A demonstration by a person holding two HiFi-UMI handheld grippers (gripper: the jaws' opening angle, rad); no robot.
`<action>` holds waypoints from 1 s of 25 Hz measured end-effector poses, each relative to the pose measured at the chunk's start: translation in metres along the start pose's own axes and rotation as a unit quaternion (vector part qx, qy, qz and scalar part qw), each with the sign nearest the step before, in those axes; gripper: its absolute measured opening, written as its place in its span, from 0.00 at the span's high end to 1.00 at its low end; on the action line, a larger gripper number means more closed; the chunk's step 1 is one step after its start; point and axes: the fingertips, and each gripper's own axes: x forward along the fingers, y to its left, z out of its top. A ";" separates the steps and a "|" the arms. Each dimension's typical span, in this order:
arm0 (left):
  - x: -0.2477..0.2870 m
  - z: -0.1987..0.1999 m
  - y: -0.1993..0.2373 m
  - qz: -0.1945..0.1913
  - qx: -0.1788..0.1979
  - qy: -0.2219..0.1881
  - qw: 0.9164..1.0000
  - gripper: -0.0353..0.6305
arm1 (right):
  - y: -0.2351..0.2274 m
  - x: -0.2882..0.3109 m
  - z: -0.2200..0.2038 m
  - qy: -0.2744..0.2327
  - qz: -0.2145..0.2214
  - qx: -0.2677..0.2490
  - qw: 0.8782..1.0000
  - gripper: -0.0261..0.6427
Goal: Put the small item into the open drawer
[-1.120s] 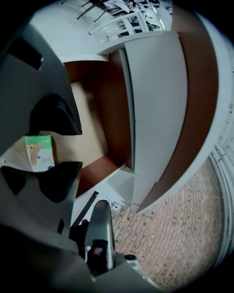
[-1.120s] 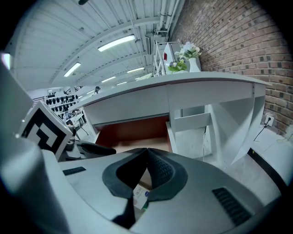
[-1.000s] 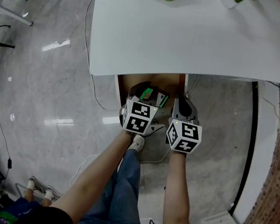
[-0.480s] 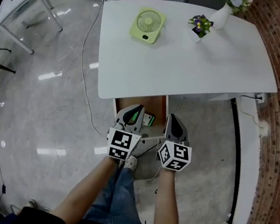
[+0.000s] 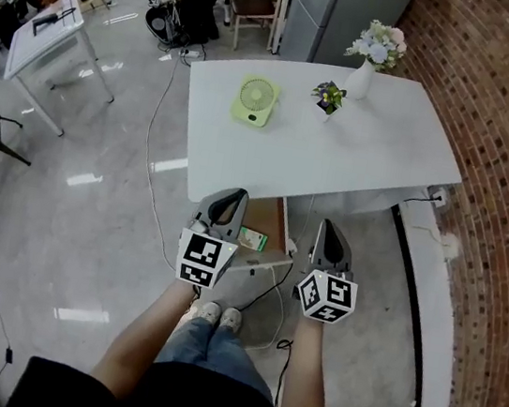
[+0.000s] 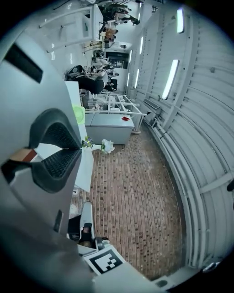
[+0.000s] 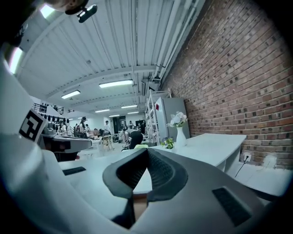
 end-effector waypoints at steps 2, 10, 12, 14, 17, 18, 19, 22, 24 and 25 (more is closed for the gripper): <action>-0.011 0.014 -0.003 -0.002 0.005 -0.007 1.000 0.91 | 0.002 -0.012 0.018 -0.012 -0.002 -0.001 1.000 0.96; -0.037 0.047 0.000 0.003 0.009 -0.037 0.999 0.91 | 0.009 -0.040 0.054 -0.041 -0.007 -0.023 0.999 0.96; -0.042 0.047 0.001 0.005 0.006 -0.040 0.999 0.91 | 0.008 -0.048 0.055 -0.044 -0.012 -0.026 0.999 0.96; -0.047 0.044 0.000 0.005 0.007 -0.041 0.999 0.91 | 0.007 -0.054 0.054 -0.048 -0.016 -0.028 0.998 0.96; -0.055 0.036 -0.001 0.004 0.009 -0.041 0.999 0.91 | 0.009 -0.062 0.052 -0.056 -0.017 -0.028 0.998 0.96; -0.056 0.035 -0.001 0.004 0.009 -0.041 0.999 0.91 | 0.010 -0.064 0.053 -0.058 -0.017 -0.029 0.998 0.96; -0.057 0.034 -0.001 0.004 0.009 -0.042 0.999 0.91 | 0.010 -0.065 0.053 -0.059 -0.016 -0.029 0.998 0.96; -0.057 0.034 0.000 0.003 0.007 -0.043 0.999 0.91 | 0.011 -0.064 0.052 -0.059 -0.016 -0.028 0.998 0.96; -0.057 0.034 0.000 0.002 0.006 -0.043 0.999 0.91 | 0.012 -0.063 0.050 -0.056 -0.015 -0.028 0.998 0.96; -0.056 0.034 0.000 0.001 0.005 -0.044 0.999 0.91 | 0.013 -0.062 0.050 -0.053 -0.014 -0.028 0.998 0.96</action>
